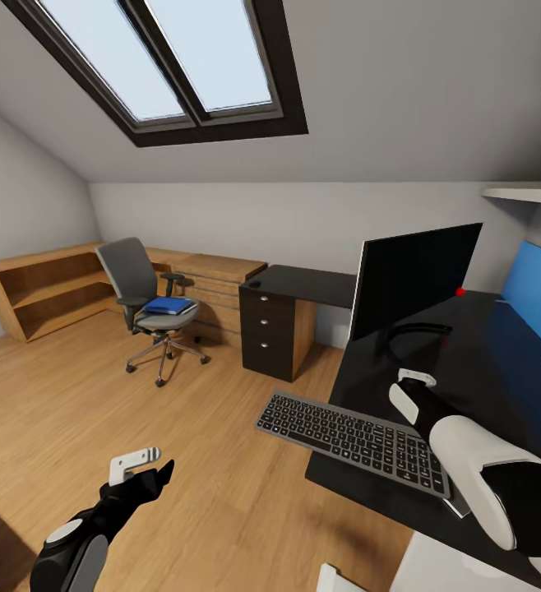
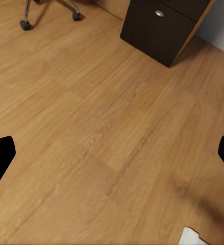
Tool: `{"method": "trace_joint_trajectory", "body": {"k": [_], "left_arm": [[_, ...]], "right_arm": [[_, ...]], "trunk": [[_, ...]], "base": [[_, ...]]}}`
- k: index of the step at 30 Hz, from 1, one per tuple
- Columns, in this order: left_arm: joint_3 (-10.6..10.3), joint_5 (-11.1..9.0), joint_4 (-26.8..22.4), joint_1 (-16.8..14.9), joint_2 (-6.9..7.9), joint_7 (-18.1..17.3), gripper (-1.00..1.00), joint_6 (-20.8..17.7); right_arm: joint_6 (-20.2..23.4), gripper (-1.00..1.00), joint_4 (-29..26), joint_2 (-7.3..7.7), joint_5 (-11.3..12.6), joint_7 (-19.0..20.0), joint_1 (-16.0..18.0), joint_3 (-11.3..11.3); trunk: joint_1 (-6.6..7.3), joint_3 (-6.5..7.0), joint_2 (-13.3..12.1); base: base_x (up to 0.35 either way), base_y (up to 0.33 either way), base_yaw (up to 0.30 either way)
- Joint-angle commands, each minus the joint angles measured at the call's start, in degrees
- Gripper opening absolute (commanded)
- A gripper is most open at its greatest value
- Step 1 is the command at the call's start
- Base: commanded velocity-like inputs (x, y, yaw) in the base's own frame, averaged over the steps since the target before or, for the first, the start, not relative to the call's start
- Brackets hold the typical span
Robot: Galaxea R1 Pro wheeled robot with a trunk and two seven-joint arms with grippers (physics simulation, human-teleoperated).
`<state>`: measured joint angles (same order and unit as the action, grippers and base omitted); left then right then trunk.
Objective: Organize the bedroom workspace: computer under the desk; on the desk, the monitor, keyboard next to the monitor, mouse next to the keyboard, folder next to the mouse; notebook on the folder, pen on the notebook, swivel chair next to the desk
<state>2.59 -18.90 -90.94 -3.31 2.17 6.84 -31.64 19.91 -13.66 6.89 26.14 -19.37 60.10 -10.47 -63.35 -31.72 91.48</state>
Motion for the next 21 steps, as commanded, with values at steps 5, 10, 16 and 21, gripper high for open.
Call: {"method": "trace_joint_trajectory", "body": {"k": [5,10,16,21], "left_arm": [[0.0,-0.6,-0.1,0.0,0.03,0.5,1.0,-0.3],[0.0,-0.6,-0.1,0.0,0.03,0.5,1.0,-0.1],[0.0,-0.6,-0.1,0.0,0.03,0.5,1.0,0.0],[0.0,-0.6,-0.1,0.0,0.03,0.5,1.0,-0.1]], "right_arm": [[0.6,1.0,-0.1,0.11,0.5,-0.3,0.0,1.0],[1.1,1.0,-0.1,0.13,0.5,-0.3,0.0,2.6],[1.4,1.0,-0.1,0.14,0.5,-0.3,0.0,3.8],[1.5,1.0,-0.1,0.18,0.5,-0.3,0.0,3.9]], "trunk": [[0.0,-0.06,0.0],[0.0,-0.06,0.0],[-1.09,-0.96,2.0],[-1.75,-1.5,3.2]], "base": [[0.0,0.0,0.0],[0.0,0.0,0.0],[0.0,0.0,0.0],[0.0,0.0,0.0]]}}
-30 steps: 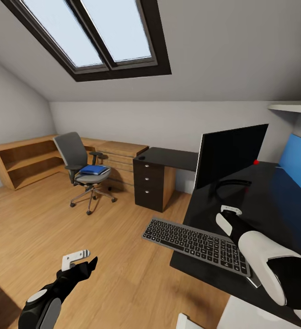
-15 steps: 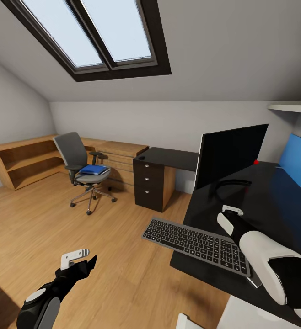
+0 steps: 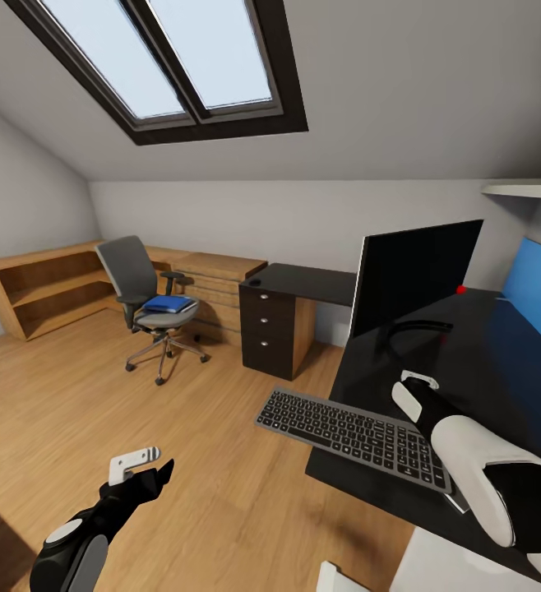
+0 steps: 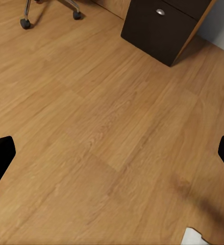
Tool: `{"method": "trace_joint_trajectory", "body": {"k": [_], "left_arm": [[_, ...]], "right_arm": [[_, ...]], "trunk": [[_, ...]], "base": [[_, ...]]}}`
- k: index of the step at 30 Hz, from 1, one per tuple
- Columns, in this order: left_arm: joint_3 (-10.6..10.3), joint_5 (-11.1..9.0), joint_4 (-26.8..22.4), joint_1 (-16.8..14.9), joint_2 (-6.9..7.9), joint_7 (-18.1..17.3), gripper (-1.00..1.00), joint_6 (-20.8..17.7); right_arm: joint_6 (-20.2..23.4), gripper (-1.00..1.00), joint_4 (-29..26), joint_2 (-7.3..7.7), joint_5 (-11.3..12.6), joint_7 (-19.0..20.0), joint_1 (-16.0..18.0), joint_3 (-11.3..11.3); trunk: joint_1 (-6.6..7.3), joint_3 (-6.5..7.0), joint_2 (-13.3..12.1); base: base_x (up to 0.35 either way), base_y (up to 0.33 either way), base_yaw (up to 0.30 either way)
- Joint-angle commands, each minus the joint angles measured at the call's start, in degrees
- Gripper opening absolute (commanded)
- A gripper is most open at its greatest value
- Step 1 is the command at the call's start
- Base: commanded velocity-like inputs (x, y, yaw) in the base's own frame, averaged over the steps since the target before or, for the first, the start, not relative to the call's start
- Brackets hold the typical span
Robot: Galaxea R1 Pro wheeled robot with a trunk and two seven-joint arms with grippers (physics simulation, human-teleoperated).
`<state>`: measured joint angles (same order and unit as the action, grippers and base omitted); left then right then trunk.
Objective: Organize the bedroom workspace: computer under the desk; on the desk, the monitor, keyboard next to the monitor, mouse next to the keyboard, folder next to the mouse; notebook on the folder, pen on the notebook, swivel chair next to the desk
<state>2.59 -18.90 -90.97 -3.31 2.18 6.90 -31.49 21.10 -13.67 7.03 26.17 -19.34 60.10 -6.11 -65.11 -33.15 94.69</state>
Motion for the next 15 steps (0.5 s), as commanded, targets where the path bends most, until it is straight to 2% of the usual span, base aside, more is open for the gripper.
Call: {"method": "trace_joint_trajectory", "body": {"k": [1,6,10,15], "left_arm": [[0.0,-0.6,-0.1,0.0,0.02,0.4,1.0,-0.3],[-0.1,-0.6,-0.1,0.0,0.02,0.4,1.0,-0.4],[-0.1,-0.6,0.0,0.0,0.02,0.5,1.0,-0.4],[-0.1,-0.5,0.0,0.0,0.02,0.4,1.0,-0.5]], "right_arm": [[0.4,1.0,-0.1,0.05,0.5,-0.3,0.0,-0.4],[1.5,1.0,-0.1,0.13,0.6,-0.3,0.0,0.2],[3.9,1.0,-0.2,0.29,1.4,-0.1,0.0,2.0],[8.8,1.0,-0.9,1.43,3.4,1.1,0.0,4.2]], "trunk": [[0.0,-0.06,0.0],[0.0,-0.06,0.0],[0.0,-0.06,0.0],[0.0,-0.06,0.0]], "base": [[0.0,0.0,0.0],[0.0,0.0,0.0],[0.0,0.0,0.0],[0.0,0.0,0.0]]}}
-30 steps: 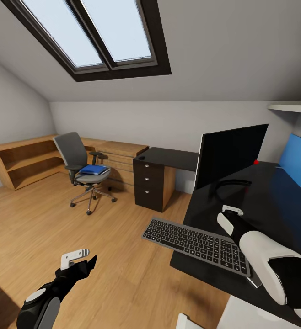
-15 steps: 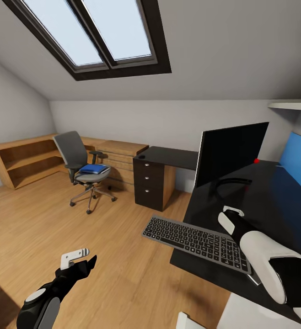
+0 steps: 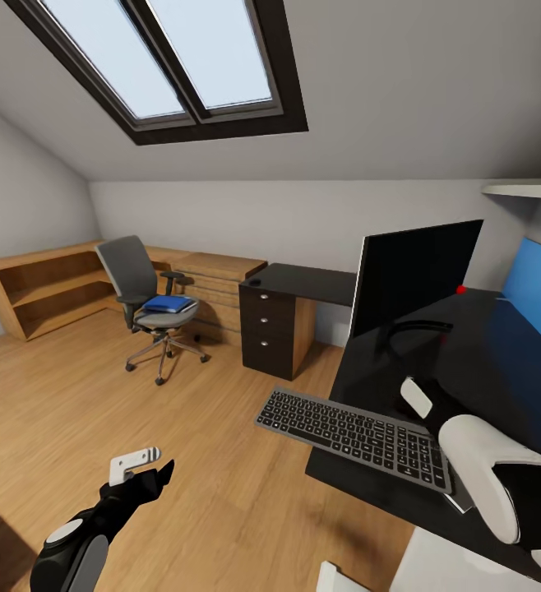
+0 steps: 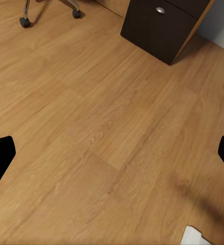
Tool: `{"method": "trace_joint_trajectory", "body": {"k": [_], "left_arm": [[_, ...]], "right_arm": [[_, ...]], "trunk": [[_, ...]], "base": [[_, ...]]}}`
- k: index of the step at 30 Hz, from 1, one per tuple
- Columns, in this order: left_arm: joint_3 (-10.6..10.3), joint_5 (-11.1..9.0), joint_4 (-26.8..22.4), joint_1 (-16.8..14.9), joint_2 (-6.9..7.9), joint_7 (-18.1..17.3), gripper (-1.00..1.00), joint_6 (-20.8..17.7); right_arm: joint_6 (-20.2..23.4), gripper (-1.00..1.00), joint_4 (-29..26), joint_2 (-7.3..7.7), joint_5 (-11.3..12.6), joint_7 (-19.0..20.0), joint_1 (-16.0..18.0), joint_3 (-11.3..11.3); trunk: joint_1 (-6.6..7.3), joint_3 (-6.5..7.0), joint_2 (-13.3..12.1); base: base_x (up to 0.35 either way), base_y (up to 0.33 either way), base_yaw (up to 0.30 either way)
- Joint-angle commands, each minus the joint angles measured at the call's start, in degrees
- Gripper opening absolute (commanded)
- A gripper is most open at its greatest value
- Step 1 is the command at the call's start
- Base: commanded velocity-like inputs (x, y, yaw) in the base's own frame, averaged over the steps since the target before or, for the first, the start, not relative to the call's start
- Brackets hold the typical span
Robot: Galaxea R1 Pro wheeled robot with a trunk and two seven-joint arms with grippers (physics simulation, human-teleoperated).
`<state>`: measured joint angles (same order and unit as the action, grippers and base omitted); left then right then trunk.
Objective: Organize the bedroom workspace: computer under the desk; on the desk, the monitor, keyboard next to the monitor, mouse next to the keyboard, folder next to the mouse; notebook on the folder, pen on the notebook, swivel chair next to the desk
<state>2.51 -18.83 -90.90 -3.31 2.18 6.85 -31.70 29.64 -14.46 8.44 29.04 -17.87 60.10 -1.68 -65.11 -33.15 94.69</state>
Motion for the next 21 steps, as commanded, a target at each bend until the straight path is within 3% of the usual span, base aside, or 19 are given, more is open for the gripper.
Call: {"method": "trace_joint_trajectory", "body": {"k": [1,11,21], "left_arm": [[0.0,-0.6,-0.1,0.0,0.02,0.5,1.0,-0.3],[0.0,-0.6,0.2,0.0,0.08,0.4,1.0,-0.3],[0.0,-0.6,0.7,0.0,0.17,0.4,1.0,-0.3]], "right_arm": [[1.0,1.0,-0.5,0.21,0.8,-0.2,0.0,0.0],[7.1,1.0,-3.6,2.01,6.4,1.1,0.0,0.4],[7.8,1.0,-3.8,2.26,7.8,1.2,0.0,0.5]], "trunk": [[0.0,-0.06,0.0],[0.0,-0.06,0.0],[0.0,-0.06,0.0]], "base": [[0.0,0.0,0.0],[0.0,0.0,0.0],[0.0,0.0,0.0]]}}
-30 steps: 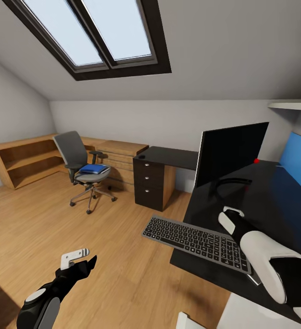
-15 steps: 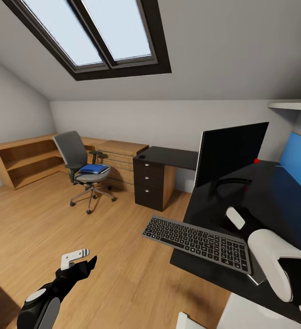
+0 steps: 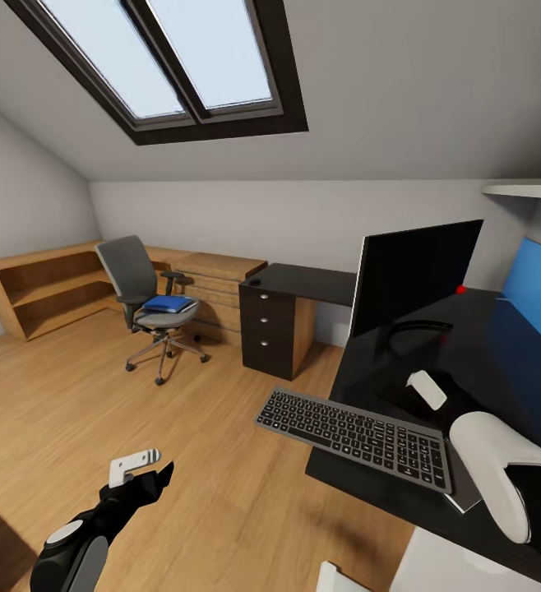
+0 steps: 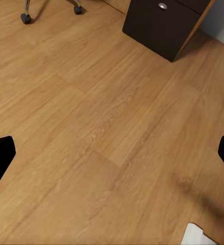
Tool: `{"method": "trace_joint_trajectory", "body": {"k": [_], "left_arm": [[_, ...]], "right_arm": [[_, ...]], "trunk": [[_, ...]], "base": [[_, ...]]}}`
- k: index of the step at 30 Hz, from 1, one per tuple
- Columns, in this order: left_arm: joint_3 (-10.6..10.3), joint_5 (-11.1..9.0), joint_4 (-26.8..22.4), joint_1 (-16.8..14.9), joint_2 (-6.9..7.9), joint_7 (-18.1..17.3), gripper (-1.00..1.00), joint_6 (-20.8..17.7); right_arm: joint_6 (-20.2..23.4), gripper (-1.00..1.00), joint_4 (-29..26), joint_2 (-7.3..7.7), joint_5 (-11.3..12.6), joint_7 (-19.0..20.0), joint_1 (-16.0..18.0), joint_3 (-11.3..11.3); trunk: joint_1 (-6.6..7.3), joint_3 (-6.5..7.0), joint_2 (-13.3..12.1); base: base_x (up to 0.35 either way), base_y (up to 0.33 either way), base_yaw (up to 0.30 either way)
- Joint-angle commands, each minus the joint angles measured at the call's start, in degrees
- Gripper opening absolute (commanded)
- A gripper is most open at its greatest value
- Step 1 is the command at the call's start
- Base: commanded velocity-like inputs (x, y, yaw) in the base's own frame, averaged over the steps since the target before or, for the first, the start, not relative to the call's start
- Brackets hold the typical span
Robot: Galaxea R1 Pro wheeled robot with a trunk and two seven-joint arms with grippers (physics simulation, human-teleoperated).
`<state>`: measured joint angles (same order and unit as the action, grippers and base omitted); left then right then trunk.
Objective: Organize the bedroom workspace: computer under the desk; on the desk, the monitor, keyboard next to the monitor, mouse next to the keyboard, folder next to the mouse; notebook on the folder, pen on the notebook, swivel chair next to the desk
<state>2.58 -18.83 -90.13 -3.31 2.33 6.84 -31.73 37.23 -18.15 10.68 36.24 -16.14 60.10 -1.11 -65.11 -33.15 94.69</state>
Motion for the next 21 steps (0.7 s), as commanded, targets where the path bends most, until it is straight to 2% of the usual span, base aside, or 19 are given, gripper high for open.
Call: {"method": "trace_joint_trajectory", "body": {"k": [1,13,21], "left_arm": [[0.0,-0.6,-0.1,0.0,0.03,0.5,1.0,-0.3],[0.0,-0.6,0.0,0.0,0.05,0.5,1.0,-0.3],[0.0,-0.6,0.1,0.0,0.05,0.5,1.0,-0.3]], "right_arm": [[0.2,1.0,-0.1,0.02,0.6,-0.5,0.0,-0.1],[1.7,1.0,-0.1,0.04,1.2,-0.5,0.0,0.0],[1.9,1.0,0.0,0.79,4.1,-0.5,0.0,0.0]], "trunk": [[0.0,-0.06,0.0],[0.0,-0.06,0.0],[0.0,-0.06,0.0]], "base": [[0.0,0.0,0.0],[0.0,0.0,0.0],[0.0,0.0,0.0]]}}
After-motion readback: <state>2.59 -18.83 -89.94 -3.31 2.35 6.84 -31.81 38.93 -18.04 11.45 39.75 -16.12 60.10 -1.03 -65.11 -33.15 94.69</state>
